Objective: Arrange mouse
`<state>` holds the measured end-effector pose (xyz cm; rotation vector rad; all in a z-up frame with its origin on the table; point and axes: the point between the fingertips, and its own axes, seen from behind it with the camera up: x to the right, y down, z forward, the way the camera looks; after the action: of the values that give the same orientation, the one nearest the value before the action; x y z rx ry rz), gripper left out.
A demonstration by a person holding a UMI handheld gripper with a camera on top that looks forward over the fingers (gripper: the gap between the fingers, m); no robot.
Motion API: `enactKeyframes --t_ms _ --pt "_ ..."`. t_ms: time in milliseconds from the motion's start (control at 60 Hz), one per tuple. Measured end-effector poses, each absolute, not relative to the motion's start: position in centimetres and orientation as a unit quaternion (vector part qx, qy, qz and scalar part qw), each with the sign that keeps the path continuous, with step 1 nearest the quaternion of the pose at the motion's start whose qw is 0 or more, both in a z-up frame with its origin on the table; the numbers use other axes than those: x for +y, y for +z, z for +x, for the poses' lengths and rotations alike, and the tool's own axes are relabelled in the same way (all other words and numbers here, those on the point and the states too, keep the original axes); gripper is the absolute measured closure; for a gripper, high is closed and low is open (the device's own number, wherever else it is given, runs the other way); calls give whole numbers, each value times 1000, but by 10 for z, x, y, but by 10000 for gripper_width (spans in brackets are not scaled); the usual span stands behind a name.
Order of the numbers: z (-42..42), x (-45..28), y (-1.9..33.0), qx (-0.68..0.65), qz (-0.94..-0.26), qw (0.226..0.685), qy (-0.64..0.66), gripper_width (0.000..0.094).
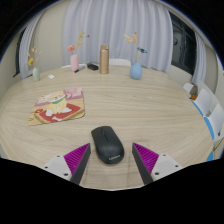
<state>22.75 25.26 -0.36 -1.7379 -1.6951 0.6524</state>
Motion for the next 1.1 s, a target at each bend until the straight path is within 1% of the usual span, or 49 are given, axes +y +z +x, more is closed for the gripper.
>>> enactKeyframes --t_ms 133,233,300,333,367,383,483,567,700,750,817,1017,1100 --pt "209 258 -5 -642 -658 309 245 78" --pt "199 255 -8 -641 -661 300 251 87" --pt "195 252 -9 -641 -662 294 256 152" --pt "194 246 -11 -643 -661 286 261 226" --pt "193 241 -12 -644 -660 278 267 334" --pt "193 241 -12 -644 -661 278 267 353" --pt "192 241 -12 -654 -652 286 257 430" --pt "191 238 -12 -656 -654 283 250 497" --pt "191 235 -6 -647 -667 278 242 516" --pt "188 232 5 -640 -673 276 246 516" --pt "176 223 31 -633 -673 280 262 517" --pt "107 174 124 -601 -667 296 326 517" --pt "78 144 140 -594 -662 296 347 518"
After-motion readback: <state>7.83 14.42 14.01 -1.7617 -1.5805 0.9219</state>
